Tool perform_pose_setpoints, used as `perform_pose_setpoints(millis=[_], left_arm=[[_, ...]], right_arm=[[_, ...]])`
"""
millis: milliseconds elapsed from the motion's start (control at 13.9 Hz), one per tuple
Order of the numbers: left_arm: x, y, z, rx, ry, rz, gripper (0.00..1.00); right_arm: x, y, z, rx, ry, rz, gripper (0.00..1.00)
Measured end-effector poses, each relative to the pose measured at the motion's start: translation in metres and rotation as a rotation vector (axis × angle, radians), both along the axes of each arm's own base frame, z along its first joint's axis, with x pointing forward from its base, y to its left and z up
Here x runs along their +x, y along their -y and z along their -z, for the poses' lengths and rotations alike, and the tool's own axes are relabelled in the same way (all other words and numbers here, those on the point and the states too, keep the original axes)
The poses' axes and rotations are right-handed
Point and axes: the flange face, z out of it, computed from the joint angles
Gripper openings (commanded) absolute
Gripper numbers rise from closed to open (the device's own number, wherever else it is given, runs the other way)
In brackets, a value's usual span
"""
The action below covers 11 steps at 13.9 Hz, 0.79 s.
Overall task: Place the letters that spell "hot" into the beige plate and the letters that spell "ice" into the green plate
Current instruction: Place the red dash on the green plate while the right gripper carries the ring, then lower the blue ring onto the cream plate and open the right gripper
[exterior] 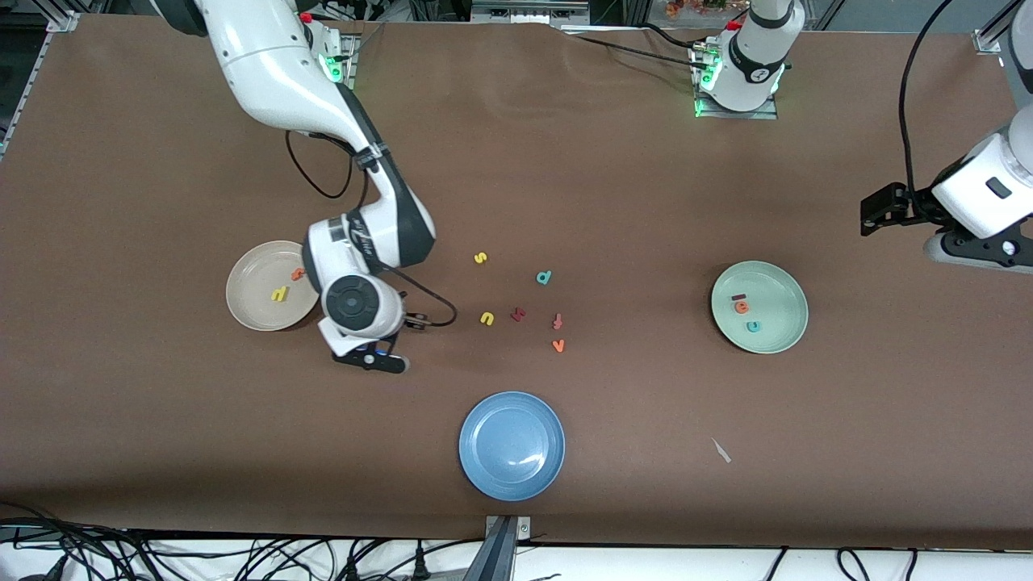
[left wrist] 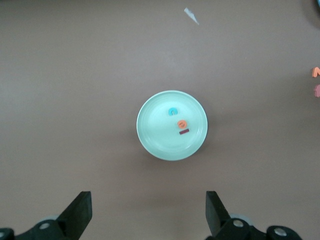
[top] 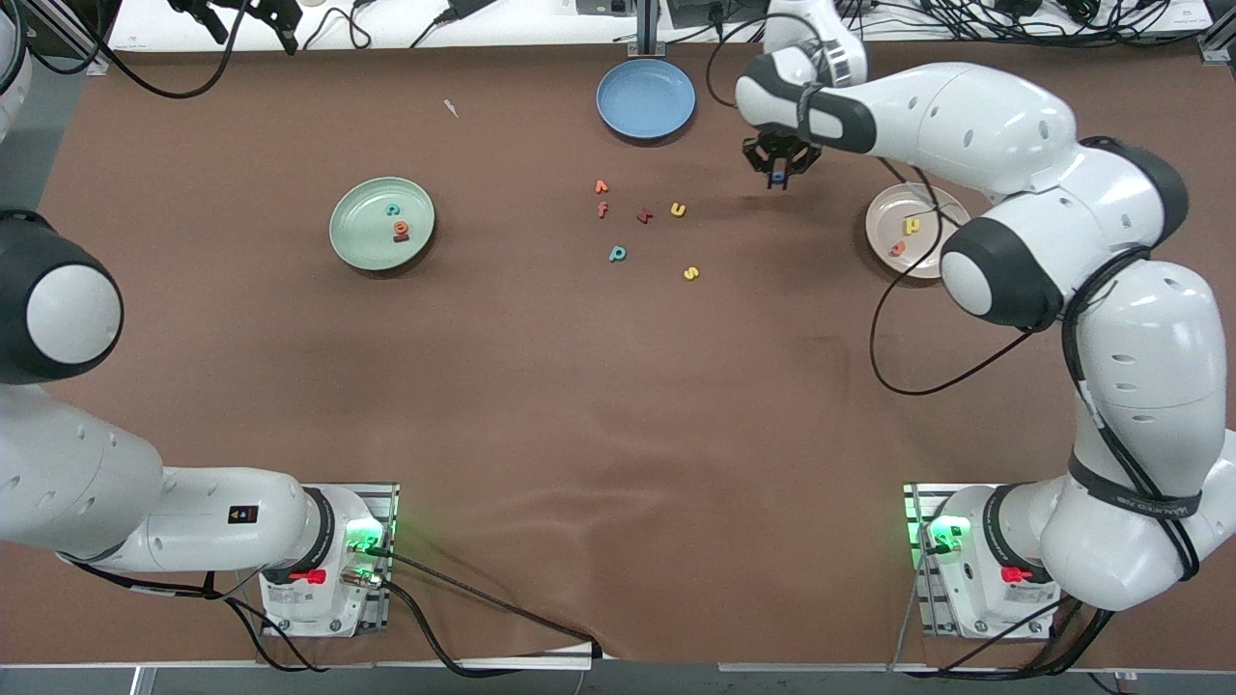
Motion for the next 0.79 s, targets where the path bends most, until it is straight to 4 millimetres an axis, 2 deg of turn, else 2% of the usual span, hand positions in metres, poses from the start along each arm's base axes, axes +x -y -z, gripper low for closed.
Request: perform_pose_setpoints(millis=[144,288,504,576,648,720,792], left_arm=[[-0.013,0.002,0.015,-0.003,0.003,0.004,1.0],[-0.019,0.001,0.017,-0.002,-0.007,0.003,1.0],[-0.021,0.002,0.015,-0.001,-0.008,0.009,1.0],[-0.022,0.003,0.014,-0.001,-0.013,0.01,1.0],[-0.023,0.003,0.014,-0.001,-0.019,0.011,1.0],[-0.025,0.003,0.013,0.0,-0.023,0.011,1.0],[-0.025,0.003,0.012,0.0,-0.024,0.011,1.0]], right_arm=[[-0.006,0.046,-0.021,-0.002,-0.015,-0.028,0.11],[-0.022,0.097,-0.028,0.017,-0.011,-0.068,0.11],[-0.057,0.179,-0.016,0.048,-0.009,-0.154,0.1],[-0.069,0.206,-0.011,0.056,-0.002,-0.186,0.12],[-0.079,0.23,-0.006,0.061,0.006,-0.211,0.46],[-0.087,0.248,-0.001,0.064,0.013,-0.229,0.99],[-0.092,0.259,0.003,0.065,0.017,-0.232,1.0]])
